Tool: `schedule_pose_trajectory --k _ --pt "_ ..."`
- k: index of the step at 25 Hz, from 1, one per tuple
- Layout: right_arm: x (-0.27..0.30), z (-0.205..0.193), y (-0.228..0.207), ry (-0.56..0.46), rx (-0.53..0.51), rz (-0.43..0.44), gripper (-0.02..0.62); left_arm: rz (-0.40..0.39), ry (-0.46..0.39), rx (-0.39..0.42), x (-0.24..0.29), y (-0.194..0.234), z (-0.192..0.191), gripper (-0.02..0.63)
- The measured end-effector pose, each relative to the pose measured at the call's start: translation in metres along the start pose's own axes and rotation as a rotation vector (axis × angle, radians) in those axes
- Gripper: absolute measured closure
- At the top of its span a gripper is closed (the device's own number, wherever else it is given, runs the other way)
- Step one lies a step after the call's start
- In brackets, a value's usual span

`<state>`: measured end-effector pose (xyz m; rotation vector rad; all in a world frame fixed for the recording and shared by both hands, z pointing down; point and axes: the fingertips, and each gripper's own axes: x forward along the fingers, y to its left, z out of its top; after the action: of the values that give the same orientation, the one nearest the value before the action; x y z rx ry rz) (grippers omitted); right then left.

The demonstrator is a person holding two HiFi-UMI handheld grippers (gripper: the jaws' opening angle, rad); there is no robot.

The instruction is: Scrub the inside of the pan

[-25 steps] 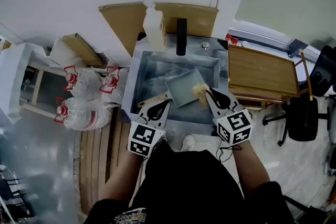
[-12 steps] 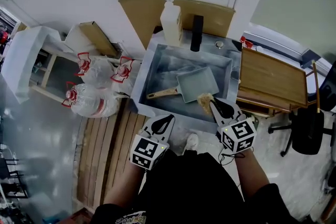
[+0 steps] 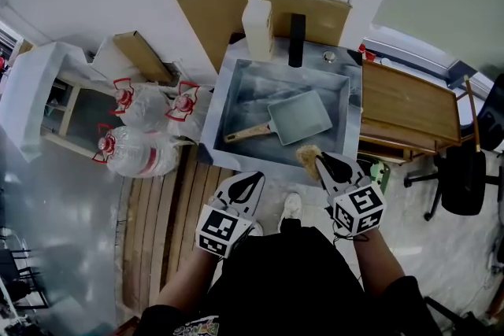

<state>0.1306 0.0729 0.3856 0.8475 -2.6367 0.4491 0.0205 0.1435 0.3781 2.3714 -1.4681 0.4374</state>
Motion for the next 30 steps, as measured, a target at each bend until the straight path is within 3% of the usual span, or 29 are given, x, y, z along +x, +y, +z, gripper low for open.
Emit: schedule_pose_trajectory --k 13,30 --pt "-0.035 -0.016 0.077 -0.050 0.046 -0.124 0.548 -0.136 -0.024 0.033 -0.062 -0.015 -0.023 0.597" --pt "-0.086 -0.041 0.160 -0.110 0.052 -0.235 0.549 -0.247 -0.039 0.072 -0.127 -0.043 -0.059 0.597"
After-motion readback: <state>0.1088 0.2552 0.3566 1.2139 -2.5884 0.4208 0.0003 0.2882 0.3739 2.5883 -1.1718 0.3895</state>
